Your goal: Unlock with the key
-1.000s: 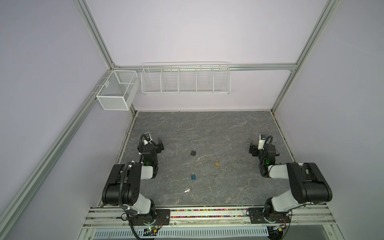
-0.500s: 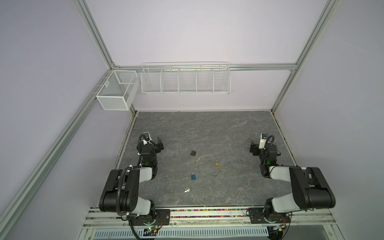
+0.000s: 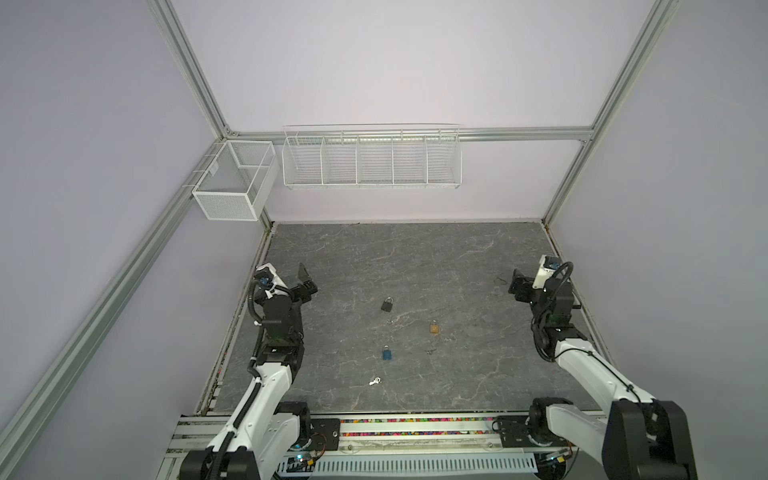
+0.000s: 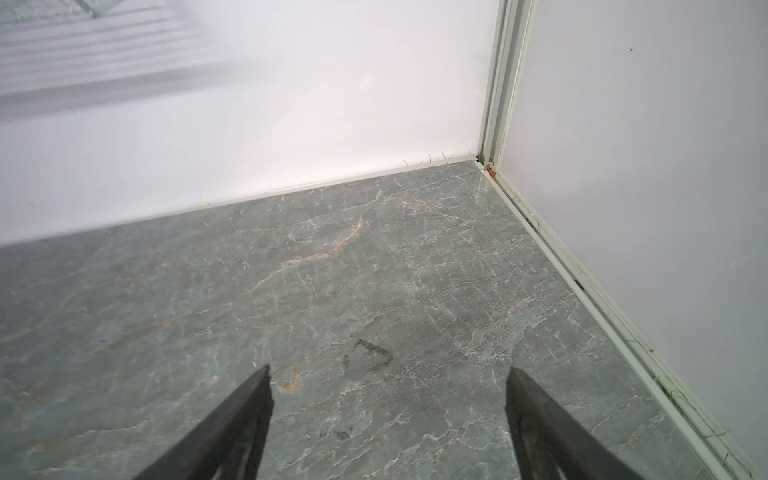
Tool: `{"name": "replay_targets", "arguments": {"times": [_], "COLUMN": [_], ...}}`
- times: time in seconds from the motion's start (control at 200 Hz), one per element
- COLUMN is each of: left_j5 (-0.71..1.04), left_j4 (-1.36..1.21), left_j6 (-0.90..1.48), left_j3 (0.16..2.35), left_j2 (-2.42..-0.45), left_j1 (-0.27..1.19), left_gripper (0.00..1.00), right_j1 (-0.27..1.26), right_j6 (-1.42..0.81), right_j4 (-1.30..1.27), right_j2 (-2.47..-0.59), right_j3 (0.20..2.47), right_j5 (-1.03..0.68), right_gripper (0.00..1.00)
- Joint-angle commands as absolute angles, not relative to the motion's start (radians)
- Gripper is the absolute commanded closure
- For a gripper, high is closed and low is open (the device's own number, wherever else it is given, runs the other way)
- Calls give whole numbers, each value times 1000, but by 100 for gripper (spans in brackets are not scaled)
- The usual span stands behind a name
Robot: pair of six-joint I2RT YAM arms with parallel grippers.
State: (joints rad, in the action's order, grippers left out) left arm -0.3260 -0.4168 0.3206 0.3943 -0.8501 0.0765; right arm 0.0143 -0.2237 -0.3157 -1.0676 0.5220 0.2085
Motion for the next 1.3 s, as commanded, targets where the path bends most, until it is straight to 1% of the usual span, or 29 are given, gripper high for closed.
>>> {"name": "replay_targets", "arguments": {"times": [0.0,0.065,0.125,0.19,0.275,0.455,0.61,0.635,0.73,0.885,1.049,1.169,1.294], "left_j5": [-374,-346,-327,-304,-230,-32,61,60,21,19,-14,-43,-64], "left_j4": [-252,-258,-204,-110,-55,30,104,119,182,195,200,167,136], "left_j6": [532,575,627,669,667,730,795,796,806,841,873,894,922], "left_j3": [406,379,385,414,428,447,461,465,487,485,491,488,478], "left_j2": [-770,-723,-700,-680,-662,-641,-640,-639,-641,-658,-700,-728,-749], "left_j1": [71,71,71,70,71,72,114,134,230,361,499,593,662], "left_gripper": [1,1,1,1,1,1,1,1,1,1,1,1,1], "right_j1": [9,8,7,9,16,88,193,199,310,466,655,767,851], "right_j6": [-452,-552,-582,-576,-560,-495,-439,-430,-408,-385,-352,-323,-297], "right_j4": [-60,40,100,149,202,341,451,461,503,580,668,719,735], "right_j2": [-1016,-989,-971,-963,-959,-951,-994,-1004,-1041,-1107,-1204,-1308,-1415], "right_j3": [562,572,582,599,615,664,718,724,745,798,873,953,1002], "right_j5": [199,207,153,76,-1,-18,-27,-37,-29,6,62,100,104], "right_gripper": [11,11,11,11,11,11,12,12,12,11,7,0,7]}}
